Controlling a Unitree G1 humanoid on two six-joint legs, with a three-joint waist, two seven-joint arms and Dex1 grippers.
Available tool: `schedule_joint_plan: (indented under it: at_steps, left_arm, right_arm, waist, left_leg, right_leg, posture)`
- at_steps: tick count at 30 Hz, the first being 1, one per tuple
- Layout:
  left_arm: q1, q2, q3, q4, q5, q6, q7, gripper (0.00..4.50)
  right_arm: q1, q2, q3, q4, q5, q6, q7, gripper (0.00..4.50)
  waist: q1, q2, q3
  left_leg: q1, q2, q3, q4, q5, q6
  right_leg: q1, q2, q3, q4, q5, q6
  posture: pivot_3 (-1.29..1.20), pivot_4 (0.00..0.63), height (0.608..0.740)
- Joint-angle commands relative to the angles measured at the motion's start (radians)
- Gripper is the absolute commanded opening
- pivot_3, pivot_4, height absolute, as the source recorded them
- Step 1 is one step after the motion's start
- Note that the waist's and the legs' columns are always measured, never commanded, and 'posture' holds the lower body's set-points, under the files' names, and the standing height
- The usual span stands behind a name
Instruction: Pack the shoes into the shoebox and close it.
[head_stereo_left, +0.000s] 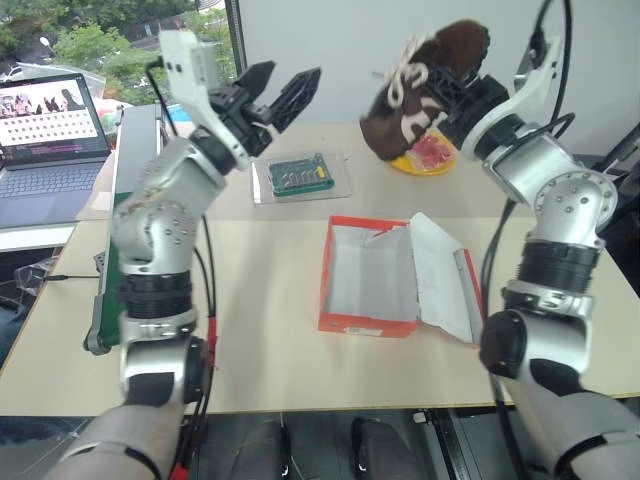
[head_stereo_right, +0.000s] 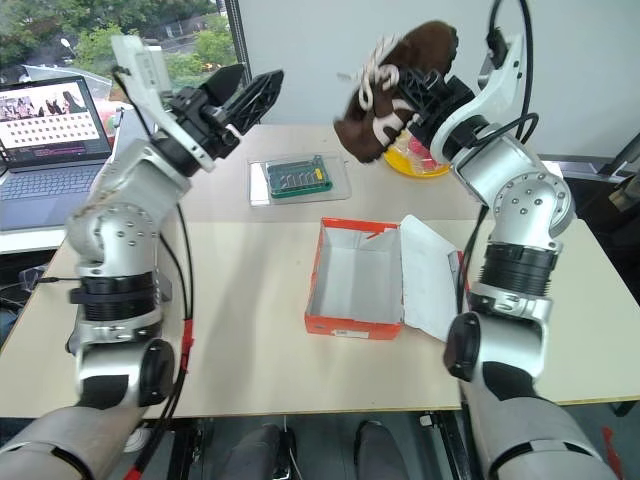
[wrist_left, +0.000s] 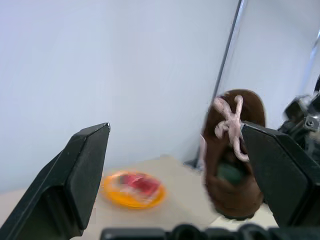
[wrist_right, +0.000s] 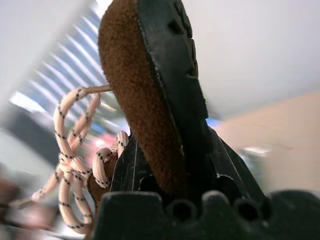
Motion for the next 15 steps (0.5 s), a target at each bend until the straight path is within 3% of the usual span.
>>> schedule_joint_plan:
  at_steps: [1, 5, 10, 15]
  left_arm:
    - [0.042, 0.070, -0.025, -0.035, 0.035, -0.011, -0.075, 4.50]
    - [0.182, 0.191, -0.129, -0.122, 0.037, 0.033, -0.265, 4.50]
    - [0.269, 0.257, -0.180, -0.191, 0.004, 0.125, -0.356, 4.50]
    - [0.308, 0.290, -0.176, -0.238, -0.012, 0.145, -0.411, 4.50]
  right_arm:
    - [-0.043, -0.046, 0.062, -0.050, -0.047, 0.159, -0.037, 0.49]
    - [-0.040, -0.056, 0.142, -0.096, -0.058, 0.410, -0.037, 0.49]
    - [-0.012, -0.029, 0.134, -0.058, -0.081, 0.493, -0.009, 0.49]
    - [0.119, -0.021, 0.244, -0.008, -0.208, 0.430, 0.032, 0.49]
  waist:
    - [-0.001, 0.000, 0.000]
    - [-0.004, 0.000, 0.000]
    - [0.005, 0.000, 0.000]
    - [0.008, 0.000, 0.000]
  left_leg:
    - [0.000, 0.000, 0.000, 0.000, 0.000, 0.000]
    - [0.000, 0.001, 0.000, 0.000, 0.000, 0.000]
    - [-0.001, 0.001, 0.000, 0.000, -0.001, 0.002]
    - [0.000, 0.000, 0.000, 0.001, -0.003, 0.006]
  right_leg:
    - [0.000, 0.000, 0.000, 0.000, 0.000, 0.000]
    - [0.000, 0.000, 0.000, 0.000, 0.000, 0.000]
    - [-0.001, 0.000, 0.000, 0.000, 0.000, 0.000]
    - [0.002, 0.000, -0.001, -0.001, 0.000, 0.000]
  posture:
    - [0.00, 0.150, 0.740]
    - [0.00, 0.150, 0.740]
    - [0.00, 0.150, 0.740]
    - [0.00, 0.150, 0.740]
